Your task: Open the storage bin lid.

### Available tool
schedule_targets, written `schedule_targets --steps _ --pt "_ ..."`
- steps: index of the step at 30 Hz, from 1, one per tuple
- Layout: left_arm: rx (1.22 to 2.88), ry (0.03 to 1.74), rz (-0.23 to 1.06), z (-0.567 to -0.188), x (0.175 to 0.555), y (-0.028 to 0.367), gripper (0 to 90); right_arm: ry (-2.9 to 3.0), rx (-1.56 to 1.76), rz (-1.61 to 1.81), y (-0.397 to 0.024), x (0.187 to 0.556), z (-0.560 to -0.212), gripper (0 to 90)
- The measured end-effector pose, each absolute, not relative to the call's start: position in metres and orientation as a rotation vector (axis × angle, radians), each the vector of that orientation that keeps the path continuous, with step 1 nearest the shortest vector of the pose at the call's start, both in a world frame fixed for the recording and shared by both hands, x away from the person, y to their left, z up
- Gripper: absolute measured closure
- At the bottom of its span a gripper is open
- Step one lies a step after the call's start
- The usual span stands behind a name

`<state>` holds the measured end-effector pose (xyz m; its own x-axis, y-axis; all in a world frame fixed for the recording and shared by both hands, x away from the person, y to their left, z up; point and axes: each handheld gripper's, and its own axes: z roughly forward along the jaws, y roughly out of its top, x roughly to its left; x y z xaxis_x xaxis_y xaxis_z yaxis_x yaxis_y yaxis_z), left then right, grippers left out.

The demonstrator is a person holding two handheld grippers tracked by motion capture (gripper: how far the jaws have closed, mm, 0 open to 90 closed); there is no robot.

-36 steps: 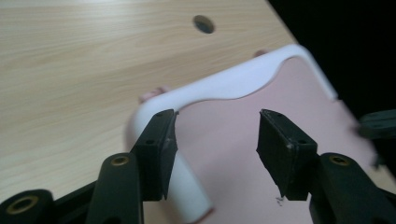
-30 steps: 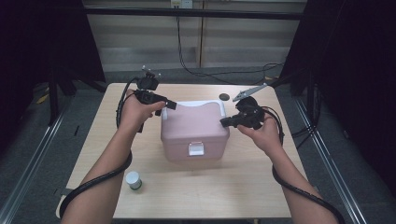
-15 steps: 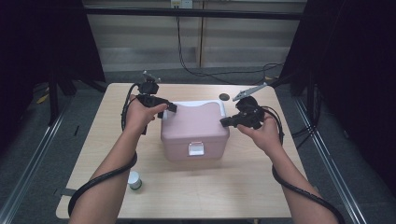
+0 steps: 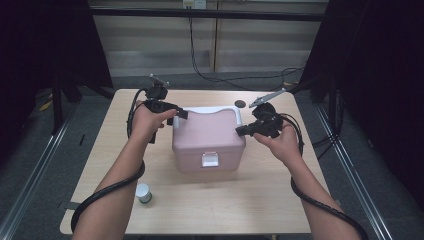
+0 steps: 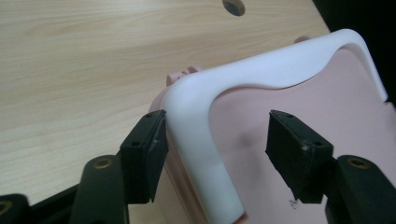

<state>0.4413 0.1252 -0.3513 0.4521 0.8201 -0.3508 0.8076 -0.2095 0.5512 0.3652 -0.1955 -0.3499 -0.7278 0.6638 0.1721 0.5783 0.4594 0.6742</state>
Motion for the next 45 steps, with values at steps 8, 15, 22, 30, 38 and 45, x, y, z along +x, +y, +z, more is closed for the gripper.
schedule_targets --steps 8,15,22,30,38,45 --pt "2.001 1.362 0.026 -0.356 0.444 0.124 33.4 2.583 1.123 1.141 -0.197 0.366 -0.351 90.0" --pt "1.95 1.36 -0.019 -0.347 0.44 0.127 37.0 2.588 1.124 1.127 -0.193 0.366 -0.35 90.0" --pt "1.949 1.335 -0.006 -0.337 0.434 0.13 39.2 2.596 1.099 1.136 -0.178 0.367 -0.351 90.0" --pt "1.962 1.308 -0.003 -0.33 0.428 0.135 41.3 2.588 1.107 1.127 -0.177 0.366 -0.351 90.0" --pt "1.972 1.266 0.006 -0.32 0.42 0.137 43.2 2.596 1.102 1.053 -0.171 0.366 -0.348 90.0" --pt "2.007 1.226 0.038 -0.311 0.412 0.135 46.1 2.578 1.132 1.095 -0.174 0.366 -0.35 90.0"
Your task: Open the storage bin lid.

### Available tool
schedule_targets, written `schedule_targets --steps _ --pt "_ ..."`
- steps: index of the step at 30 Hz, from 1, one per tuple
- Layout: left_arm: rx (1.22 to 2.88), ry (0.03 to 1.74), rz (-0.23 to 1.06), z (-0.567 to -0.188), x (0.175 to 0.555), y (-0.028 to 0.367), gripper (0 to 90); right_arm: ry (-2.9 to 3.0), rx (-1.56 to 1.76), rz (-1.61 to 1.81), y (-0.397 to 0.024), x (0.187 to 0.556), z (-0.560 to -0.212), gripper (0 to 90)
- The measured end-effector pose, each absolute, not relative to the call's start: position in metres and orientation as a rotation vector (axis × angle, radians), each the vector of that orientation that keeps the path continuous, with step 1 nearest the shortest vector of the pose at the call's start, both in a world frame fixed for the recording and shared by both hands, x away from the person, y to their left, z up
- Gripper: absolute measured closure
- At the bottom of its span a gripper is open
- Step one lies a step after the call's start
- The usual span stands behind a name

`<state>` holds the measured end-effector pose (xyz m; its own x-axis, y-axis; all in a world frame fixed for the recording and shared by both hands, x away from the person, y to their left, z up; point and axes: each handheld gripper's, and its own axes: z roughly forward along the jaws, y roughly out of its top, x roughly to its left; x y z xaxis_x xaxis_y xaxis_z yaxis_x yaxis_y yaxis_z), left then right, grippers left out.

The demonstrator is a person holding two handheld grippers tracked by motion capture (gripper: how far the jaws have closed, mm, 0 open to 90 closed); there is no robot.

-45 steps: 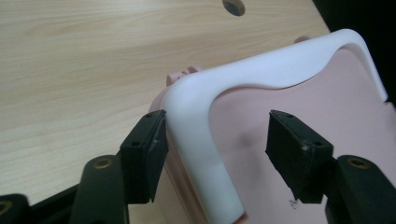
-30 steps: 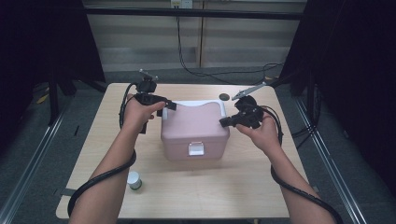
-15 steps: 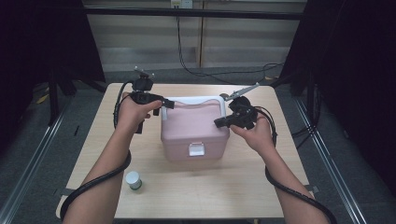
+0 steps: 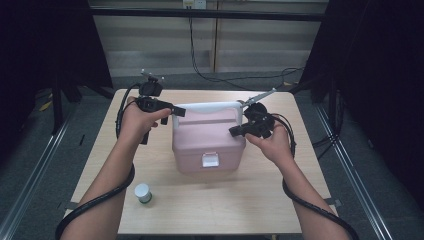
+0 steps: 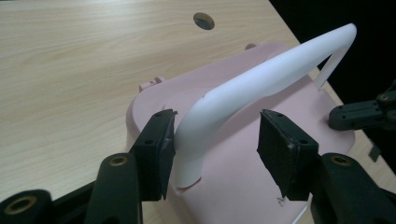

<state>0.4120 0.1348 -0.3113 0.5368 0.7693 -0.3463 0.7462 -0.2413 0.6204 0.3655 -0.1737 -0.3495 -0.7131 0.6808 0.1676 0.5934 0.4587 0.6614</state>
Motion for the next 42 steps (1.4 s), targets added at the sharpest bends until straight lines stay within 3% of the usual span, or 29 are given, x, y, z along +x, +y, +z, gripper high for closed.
schedule_targets --steps 36,42 --pt "2.122 1.266 0.17 -0.328 0.417 0.116 57.3 2.563 1.145 1.142 -0.176 0.366 -0.352 90.0" --pt "2.148 1.293 0.199 -0.326 0.419 0.116 67.9 2.562 1.144 1.154 -0.176 0.366 -0.353 90.0"
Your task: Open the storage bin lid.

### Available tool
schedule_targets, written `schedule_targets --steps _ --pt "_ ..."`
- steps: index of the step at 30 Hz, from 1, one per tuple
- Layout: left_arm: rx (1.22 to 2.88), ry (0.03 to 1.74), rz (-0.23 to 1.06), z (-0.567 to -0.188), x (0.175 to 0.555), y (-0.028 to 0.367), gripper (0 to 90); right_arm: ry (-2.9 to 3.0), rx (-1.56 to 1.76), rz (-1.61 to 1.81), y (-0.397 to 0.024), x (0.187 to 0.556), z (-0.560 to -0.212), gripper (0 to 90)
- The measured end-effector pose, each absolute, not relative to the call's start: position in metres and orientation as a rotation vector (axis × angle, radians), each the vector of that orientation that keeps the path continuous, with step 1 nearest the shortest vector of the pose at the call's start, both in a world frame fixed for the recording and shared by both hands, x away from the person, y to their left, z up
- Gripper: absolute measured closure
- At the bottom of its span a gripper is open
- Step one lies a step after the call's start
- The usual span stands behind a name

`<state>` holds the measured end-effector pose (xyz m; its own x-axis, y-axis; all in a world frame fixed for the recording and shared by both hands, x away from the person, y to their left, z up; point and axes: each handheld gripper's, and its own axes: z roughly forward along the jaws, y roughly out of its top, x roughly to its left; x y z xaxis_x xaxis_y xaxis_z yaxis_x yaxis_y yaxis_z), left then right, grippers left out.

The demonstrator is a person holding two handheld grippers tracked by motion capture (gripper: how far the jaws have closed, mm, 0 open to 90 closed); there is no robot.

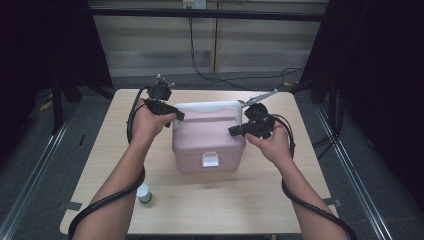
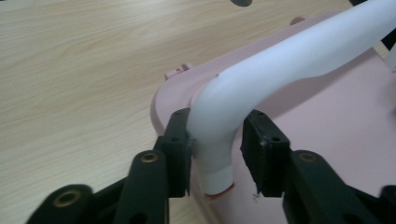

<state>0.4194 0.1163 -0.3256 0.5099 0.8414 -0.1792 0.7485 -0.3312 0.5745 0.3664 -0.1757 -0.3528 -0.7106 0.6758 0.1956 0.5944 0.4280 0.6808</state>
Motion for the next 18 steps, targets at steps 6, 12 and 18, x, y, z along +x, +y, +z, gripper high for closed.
schedule_targets --steps 6,12,18 --pt "2.172 1.303 0.214 -0.3245 0.4206 0.1148 70.1 2.559 1.15 1.16 -0.1748 0.3665 -0.3531 90.0" --pt "2.19 1.276 0.214 -0.3227 0.4192 0.1156 70.5 2.54 1.15 1.199 -0.1777 0.3656 -0.3553 90.0" --pt "2.199 1.25 0.185 -0.3212 0.4194 0.119 70.8 2.531 1.125 1.175 -0.1751 0.3634 -0.3535 90.0"
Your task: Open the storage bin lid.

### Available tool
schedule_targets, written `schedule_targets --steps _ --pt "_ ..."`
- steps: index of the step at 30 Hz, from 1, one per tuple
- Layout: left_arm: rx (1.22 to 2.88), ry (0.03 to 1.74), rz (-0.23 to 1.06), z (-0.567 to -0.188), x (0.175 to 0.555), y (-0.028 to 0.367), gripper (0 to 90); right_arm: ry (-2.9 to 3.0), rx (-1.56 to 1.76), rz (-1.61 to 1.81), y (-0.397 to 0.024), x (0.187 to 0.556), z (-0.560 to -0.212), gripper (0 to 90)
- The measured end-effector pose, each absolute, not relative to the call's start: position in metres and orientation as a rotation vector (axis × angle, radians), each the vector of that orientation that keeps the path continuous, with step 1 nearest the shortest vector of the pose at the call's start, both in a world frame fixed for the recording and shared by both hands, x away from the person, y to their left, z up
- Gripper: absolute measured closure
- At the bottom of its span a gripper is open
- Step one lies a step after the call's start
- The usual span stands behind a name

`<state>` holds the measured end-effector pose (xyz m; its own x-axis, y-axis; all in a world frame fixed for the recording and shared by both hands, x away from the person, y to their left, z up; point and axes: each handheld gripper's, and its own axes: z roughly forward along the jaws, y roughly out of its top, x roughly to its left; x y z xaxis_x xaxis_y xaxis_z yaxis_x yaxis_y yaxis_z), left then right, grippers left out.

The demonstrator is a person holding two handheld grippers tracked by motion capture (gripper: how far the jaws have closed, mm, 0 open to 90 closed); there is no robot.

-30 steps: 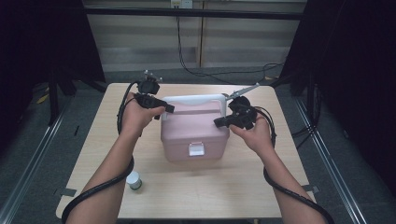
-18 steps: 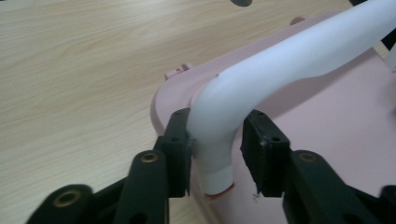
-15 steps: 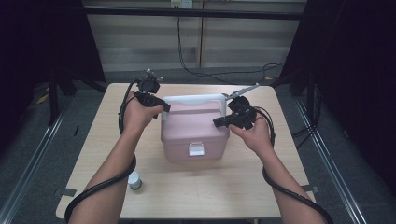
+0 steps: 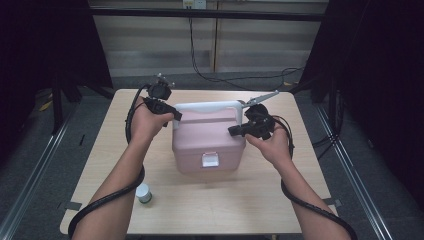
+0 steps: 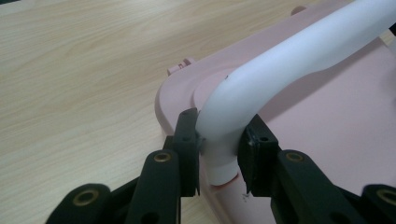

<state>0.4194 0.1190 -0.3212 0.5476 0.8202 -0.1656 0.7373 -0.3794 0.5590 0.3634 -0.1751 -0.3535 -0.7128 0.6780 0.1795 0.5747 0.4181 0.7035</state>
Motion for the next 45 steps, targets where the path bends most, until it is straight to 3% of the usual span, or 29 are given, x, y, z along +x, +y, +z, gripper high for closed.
schedule_targets --steps 28,45 --pt "2.174 1.192 0.157 -0.308 0.422 0.125 71.3 2.457 1.193 1.111 -0.233 0.35 -0.344 90.0" --pt "2.136 1.179 0.142 -0.305 0.425 0.129 71.5 2.52 1.188 1.109 -0.222 0.353 -0.366 90.0"
